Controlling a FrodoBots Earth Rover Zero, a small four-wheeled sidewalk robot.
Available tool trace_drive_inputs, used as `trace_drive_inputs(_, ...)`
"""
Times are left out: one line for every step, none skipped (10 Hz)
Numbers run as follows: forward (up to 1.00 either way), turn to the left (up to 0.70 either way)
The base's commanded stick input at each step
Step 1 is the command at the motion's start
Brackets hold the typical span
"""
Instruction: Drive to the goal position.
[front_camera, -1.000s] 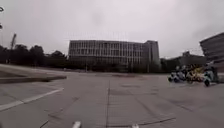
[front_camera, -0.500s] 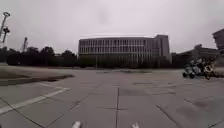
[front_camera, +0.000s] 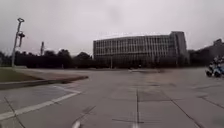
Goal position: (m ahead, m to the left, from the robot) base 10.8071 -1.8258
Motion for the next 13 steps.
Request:
trace_drive_inputs(0.70,0.00)
trace_drive_inputs(0.70,0.00)
trace_drive_inputs(0.70,0.00)
trace_drive_inputs(0.70,0.00)
trace_drive_inputs(0.70,-0.02)
trace_drive_inputs(0.70,-0.17)
trace_drive_inputs(0.70,-0.35)
trace_drive_inputs(0.70,-0.33)
trace_drive_inputs(0.70,0.00)
trace_drive_inputs(0.70,0.00)
trace_drive_inputs(0.70,0.00)
trace_drive_inputs(0.70,0.00)
trace_drive_inputs(0.70,0.00)
